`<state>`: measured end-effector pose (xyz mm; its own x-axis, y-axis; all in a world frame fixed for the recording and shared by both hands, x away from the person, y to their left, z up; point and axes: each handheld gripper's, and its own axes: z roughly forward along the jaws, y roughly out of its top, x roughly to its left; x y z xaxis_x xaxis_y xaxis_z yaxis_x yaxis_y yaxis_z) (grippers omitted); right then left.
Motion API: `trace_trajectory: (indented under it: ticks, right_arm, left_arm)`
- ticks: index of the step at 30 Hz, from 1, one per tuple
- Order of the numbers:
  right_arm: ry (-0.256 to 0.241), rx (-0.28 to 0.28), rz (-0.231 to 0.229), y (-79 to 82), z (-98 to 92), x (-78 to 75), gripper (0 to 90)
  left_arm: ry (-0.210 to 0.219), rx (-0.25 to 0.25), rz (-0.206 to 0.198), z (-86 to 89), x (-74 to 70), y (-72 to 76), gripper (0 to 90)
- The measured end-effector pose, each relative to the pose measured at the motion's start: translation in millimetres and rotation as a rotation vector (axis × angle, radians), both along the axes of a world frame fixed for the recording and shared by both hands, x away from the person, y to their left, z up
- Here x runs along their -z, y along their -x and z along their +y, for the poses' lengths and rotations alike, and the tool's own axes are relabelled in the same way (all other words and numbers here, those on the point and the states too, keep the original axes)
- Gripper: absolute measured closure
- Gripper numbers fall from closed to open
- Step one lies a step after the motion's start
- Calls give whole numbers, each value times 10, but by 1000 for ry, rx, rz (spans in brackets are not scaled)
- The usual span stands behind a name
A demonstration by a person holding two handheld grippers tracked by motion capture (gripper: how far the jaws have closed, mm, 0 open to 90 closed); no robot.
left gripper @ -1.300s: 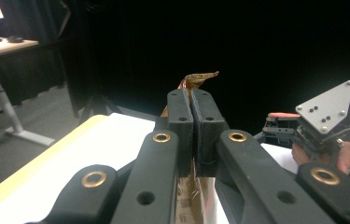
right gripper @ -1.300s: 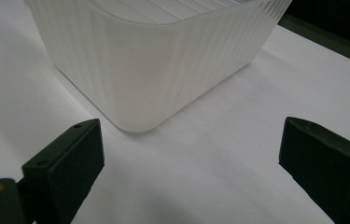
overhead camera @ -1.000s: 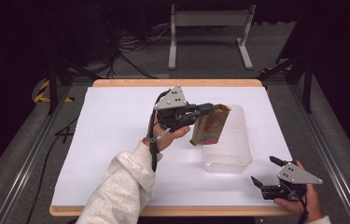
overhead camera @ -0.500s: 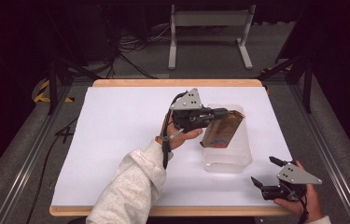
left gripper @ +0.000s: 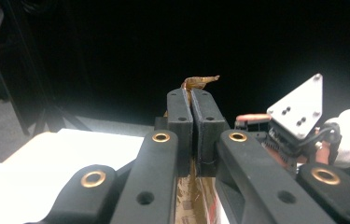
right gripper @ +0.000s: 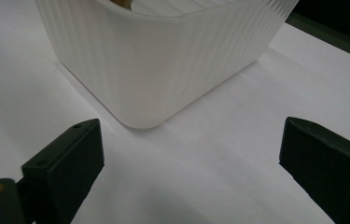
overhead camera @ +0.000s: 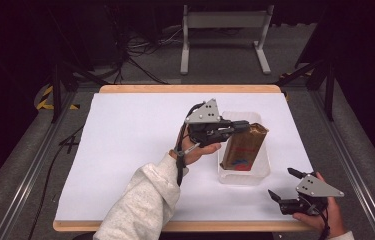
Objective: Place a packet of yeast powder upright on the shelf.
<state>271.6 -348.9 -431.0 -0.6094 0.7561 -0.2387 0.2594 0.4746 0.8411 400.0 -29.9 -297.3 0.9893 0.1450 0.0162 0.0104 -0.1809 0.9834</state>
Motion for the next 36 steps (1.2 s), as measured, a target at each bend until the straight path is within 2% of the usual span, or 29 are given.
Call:
trace_trajectory:
  ticks: [6, 15, 24, 25, 28, 30, 34, 36]
  right_arm:
    - [1, 1, 1, 0, -5, 2, 71]
    - [-1, 1, -3, 4, -3, -1, 72]
    - [-2, 1, -2, 3, 3, -3, 72]
    - [-1, 0, -2, 4, 4, -4, 71]
    - [2, -2, -2, 2, 6, -3, 71]
    - [0, -2, -4, 4, 5, -4, 71]
    - [-4, 5, -3, 3, -2, -5, 71]
    - [1, 1, -3, -1, 4, -4, 72]
  left_arm:
    - [-13, 20, 22, -66, 67, -10, 876]
    - [-40, 49, 51, -187, 293, 14, 874]
    - [-57, 43, 80, -129, 413, 16, 873]
    - [-65, 42, 68, -121, 415, 16, 873]
    - [-80, 35, 68, -104, 437, 30, 872]
    - [-75, 37, 76, -76, 455, 28, 873]
    - [-91, 25, 81, -27, 491, 27, 872]
    - [-82, 28, 90, 0, 515, 26, 871]
